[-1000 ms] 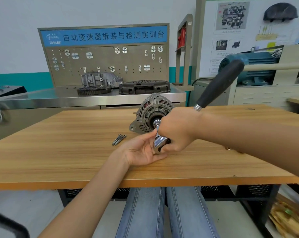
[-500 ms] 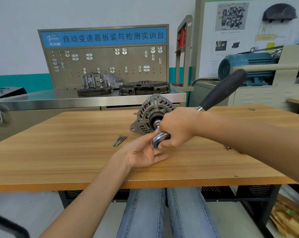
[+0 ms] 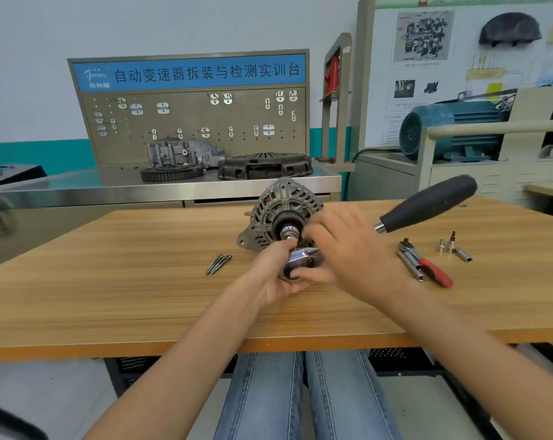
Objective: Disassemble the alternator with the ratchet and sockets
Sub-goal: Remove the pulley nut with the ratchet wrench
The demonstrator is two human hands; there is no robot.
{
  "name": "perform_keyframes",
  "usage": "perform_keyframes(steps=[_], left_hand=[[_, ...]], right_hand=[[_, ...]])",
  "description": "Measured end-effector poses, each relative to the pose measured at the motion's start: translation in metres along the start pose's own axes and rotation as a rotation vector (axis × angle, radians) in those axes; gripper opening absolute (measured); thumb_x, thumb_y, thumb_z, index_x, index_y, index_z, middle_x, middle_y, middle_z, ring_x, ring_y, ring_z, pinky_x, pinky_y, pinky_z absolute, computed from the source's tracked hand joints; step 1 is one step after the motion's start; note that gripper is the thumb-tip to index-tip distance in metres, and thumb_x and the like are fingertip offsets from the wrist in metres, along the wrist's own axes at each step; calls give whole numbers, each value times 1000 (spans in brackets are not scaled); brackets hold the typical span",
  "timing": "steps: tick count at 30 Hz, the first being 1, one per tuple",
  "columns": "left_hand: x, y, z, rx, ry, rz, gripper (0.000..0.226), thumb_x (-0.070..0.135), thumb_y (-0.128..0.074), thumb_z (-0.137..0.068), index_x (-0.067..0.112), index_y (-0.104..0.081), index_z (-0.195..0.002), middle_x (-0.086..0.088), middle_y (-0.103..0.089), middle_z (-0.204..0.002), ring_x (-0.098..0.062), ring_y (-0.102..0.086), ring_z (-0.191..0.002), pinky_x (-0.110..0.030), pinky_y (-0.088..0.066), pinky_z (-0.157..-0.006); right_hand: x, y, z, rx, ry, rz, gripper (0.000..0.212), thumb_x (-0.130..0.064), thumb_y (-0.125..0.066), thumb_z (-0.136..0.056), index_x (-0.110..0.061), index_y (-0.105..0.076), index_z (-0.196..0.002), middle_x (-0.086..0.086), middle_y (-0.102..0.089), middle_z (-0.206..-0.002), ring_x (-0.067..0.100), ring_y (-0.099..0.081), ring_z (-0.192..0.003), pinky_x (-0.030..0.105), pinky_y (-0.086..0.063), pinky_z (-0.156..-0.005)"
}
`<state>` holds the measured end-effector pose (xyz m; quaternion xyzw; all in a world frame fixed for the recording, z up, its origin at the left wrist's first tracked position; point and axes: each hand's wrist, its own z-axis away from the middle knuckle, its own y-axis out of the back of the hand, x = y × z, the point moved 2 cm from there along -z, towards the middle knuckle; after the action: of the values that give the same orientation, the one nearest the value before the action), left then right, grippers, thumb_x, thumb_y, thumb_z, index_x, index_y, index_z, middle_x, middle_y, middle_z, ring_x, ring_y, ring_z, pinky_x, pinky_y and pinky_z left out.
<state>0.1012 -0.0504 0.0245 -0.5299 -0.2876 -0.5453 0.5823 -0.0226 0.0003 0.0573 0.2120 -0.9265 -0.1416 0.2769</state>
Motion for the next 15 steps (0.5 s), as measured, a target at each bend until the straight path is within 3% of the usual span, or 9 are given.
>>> perform_keyframes(steps=[2, 4, 7, 8, 10, 11, 13, 15], left_hand=[[-1, -1, -1, 18, -7, 13, 25, 26, -48, -100, 4, -58, -94, -9, -68, -57, -16, -65, -47, -23, -51, -43], [-1, -2, -2, 28, -10, 27, 28, 25, -47, -100, 1, -58, -91, -13, -67, -56, -17, -64, -44, -22, -50, -41], [-1, -2, 0, 24, -12, 33, 31, 26, -46, -100, -1, -58, -94, -16, -67, -57, -19, -64, -44, -22, -49, -40], [-1, -2, 0, 25, -12, 39, 30, 26, -46, -100, -1, -58, -94, -16, -67, -57, -19, -63, -44, -22, -49, -40], [-1, -3, 2, 12, -13, 50, 28, 25, -47, -100, 1, -59, -94, -14, -67, -58, -18, -63, -43, -22, -49, -40], [-1, -4, 2, -3, -15, 52, 27, 25, -48, -99, 2, -60, -95, -13, -67, -59, -18, -62, -44, -21, -49, -41], [-2, -4, 2, -32, -12, 62, 24, 24, -47, -99, 5, -61, -94, -11, -68, -61, -17, -63, -45, -21, -50, -42], [-3, -2, 1, -57, 4, 50, 25, 25, -44, -100, 8, -61, -92, -9, -69, -64, -17, -65, -48, -23, -52, -45]], right_hand=[[-7, 0, 27, 263, -219, -66, 38, -40, -68, -77, -6, -55, -88, 13, -60, -85, 21, -47, -85, 32, -37, -75], [-21, -2, 46, 417, -633, -237, 38, -40, -65, -79, -12, -46, -95, 3, -51, -94, 14, -42, -86, 30, -36, -78], [-29, -13, 46, 467, -1408, -826, 60, -62, -59, -76, -23, -35, -116, -11, -42, -108, -4, -45, -92, 19, -40, -83], [-27, -20, 41, 446, -1535, -1078, 61, -63, -51, -78, -24, -36, -122, -11, -48, -109, -5, -50, -94, 19, -42, -81], [-21, -35, 27, 427, -1572, -1470, 51, -57, -37, -90, -18, -47, -121, -3, -67, -94, 7, -64, -87, 25, -50, -78], [-19, -39, 18, 416, -1535, -1530, 46, -55, -33, -93, -17, -53, -112, -2, -69, -79, 12, -67, -79, 26, -52, -73], [-21, -43, 5, 466, -1498, -1498, 39, -52, -34, -96, -17, -52, -88, -4, -57, -53, 18, -60, -63, 25, -50, -58], [-22, -46, 0, 550, -1525, -1467, 38, -47, -40, -96, -18, -44, -73, -7, -44, -46, 17, -49, -53, 28, -47, -55]])
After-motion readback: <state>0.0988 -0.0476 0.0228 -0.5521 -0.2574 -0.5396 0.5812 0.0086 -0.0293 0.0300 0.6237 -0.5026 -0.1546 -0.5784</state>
